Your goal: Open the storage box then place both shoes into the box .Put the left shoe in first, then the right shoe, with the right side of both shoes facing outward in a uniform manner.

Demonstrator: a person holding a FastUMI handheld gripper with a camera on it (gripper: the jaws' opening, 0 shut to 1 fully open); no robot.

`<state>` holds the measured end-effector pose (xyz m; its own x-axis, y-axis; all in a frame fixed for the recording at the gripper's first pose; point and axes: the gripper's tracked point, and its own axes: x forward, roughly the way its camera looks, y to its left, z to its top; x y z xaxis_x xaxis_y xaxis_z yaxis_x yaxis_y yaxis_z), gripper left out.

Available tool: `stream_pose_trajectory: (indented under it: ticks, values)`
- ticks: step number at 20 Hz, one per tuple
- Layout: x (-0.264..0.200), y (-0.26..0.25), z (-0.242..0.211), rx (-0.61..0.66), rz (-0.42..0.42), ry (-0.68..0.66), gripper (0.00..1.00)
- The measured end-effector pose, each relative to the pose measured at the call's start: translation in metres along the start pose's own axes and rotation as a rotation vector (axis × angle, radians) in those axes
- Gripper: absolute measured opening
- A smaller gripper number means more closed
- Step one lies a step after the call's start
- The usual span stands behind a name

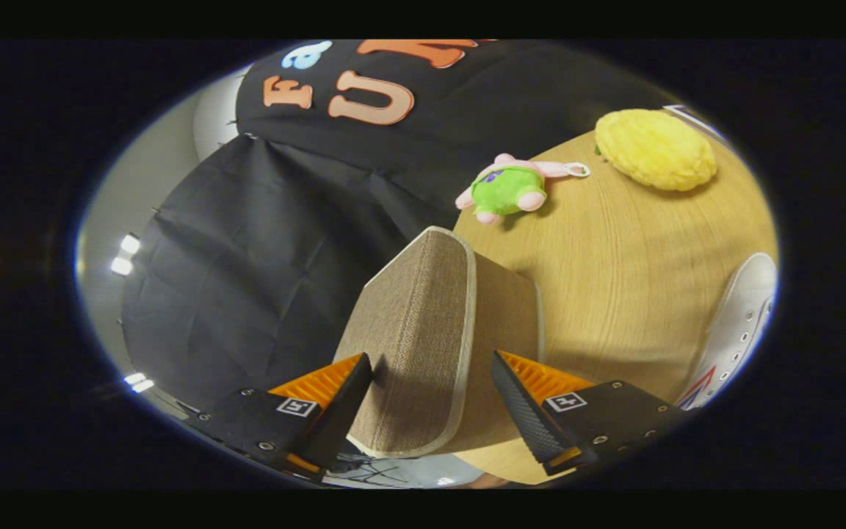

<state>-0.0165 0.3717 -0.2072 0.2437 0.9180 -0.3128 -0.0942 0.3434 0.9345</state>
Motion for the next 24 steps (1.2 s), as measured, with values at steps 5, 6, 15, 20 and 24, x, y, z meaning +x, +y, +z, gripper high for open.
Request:
stream_pose_trajectory:
  ticks: [5,6,15,20,24]
  values:
    - [0.009,0.000,0.001,0.239,0.142,-0.010,0.96]
    - [0.011,-0.002,0.002,0.266,0.155,-0.018,0.95]
    - [0.000,0.009,0.004,0.242,0.209,-0.073,0.62]
    - [-0.002,0.006,0.015,0.191,0.163,-0.133,0.35]
    - [0.002,0.010,0.006,0.180,0.171,-0.115,0.31]
